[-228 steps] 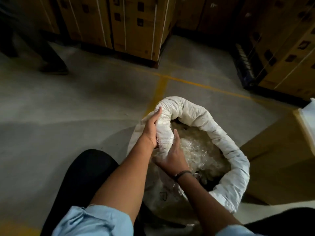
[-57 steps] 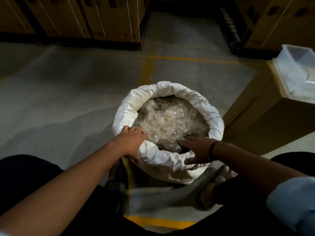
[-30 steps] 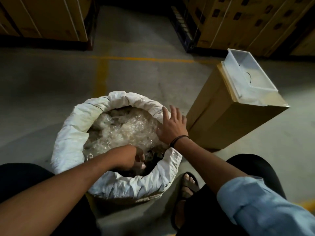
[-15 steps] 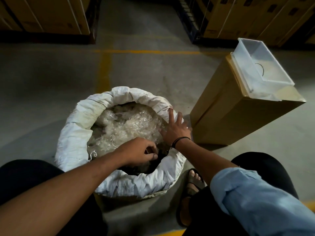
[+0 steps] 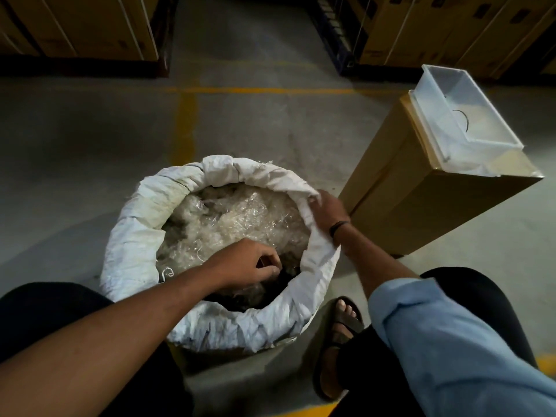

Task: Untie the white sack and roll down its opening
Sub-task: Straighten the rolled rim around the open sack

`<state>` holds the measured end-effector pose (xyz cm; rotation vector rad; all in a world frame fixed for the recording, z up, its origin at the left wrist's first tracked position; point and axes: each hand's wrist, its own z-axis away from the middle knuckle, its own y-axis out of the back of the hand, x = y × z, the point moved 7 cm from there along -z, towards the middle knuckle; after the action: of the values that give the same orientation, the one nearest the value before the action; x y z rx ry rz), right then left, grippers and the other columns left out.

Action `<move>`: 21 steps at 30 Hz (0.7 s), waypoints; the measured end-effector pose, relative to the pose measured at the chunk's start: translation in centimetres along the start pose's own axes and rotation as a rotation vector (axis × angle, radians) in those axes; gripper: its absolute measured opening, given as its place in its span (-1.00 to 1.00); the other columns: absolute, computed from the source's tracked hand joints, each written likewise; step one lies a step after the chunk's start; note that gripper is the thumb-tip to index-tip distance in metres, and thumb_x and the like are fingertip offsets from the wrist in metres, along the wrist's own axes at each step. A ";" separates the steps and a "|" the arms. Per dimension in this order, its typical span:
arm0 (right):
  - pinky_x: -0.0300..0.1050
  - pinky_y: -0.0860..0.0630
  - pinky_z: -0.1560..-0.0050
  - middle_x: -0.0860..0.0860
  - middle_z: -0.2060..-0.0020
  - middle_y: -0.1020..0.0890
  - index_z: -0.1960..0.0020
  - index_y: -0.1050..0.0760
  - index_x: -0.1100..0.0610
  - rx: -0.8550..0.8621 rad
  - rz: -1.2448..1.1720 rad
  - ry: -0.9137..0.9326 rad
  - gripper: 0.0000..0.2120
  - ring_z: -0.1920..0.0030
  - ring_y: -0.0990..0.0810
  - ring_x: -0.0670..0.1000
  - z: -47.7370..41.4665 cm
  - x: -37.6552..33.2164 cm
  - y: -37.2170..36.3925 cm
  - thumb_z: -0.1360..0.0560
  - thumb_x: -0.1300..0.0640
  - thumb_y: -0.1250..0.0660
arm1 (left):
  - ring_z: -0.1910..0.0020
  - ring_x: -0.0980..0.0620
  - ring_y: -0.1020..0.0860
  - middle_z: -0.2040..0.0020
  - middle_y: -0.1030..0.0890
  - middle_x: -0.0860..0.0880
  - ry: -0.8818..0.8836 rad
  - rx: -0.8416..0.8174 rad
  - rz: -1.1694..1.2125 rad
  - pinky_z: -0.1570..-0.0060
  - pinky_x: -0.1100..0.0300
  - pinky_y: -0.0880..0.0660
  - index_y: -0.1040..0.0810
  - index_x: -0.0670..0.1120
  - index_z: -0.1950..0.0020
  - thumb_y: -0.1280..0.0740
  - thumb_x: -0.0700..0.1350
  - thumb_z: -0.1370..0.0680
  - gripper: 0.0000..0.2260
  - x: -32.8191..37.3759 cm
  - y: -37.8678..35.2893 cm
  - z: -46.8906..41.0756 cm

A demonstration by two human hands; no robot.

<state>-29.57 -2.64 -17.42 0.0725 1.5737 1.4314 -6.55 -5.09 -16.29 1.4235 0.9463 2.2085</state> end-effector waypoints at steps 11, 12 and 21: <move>0.25 -0.23 -0.40 0.15 -0.43 -0.27 -0.46 -0.20 0.04 0.098 0.609 0.262 -0.40 -0.42 -0.26 0.26 3.1 -9.2 2.7 -0.49 -0.08 -0.27 | 0.09 0.25 -0.61 0.08 -0.66 0.21 0.069 -0.019 -0.002 0.03 0.14 -0.59 -0.66 0.14 -0.02 -0.41 0.12 -0.55 -0.88 -2.7 2.5 1.1; 0.21 -0.27 -0.40 0.11 -0.42 -0.32 -0.45 -0.23 0.00 0.037 0.624 0.492 -0.42 -0.41 -0.29 0.21 5.0 -11.8 2.1 -0.49 -0.11 -0.28 | 0.09 0.23 -0.61 0.08 -0.65 0.21 0.080 -0.058 -0.024 0.00 0.13 -0.59 -0.65 0.14 -0.02 -0.41 0.12 -0.55 -0.88 -2.8 2.3 1.4; 0.03 -0.48 -0.20 0.06 -0.20 -0.56 -0.36 -0.40 -0.01 -0.863 0.797 0.752 -0.29 -0.21 -0.52 0.10 15.6 -9.2 -6.0 -0.30 -0.20 -0.53 | 0.12 0.10 -0.64 -0.01 -0.67 0.09 0.130 -0.232 -0.119 0.04 0.10 -0.60 -0.63 0.06 -0.13 -0.42 0.11 -0.54 -0.78 -2.1 -0.2 3.6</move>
<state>-11.23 1.31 -14.14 -0.4447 1.3653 2.9198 -2.39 -4.92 -16.85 1.1041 0.7642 2.2581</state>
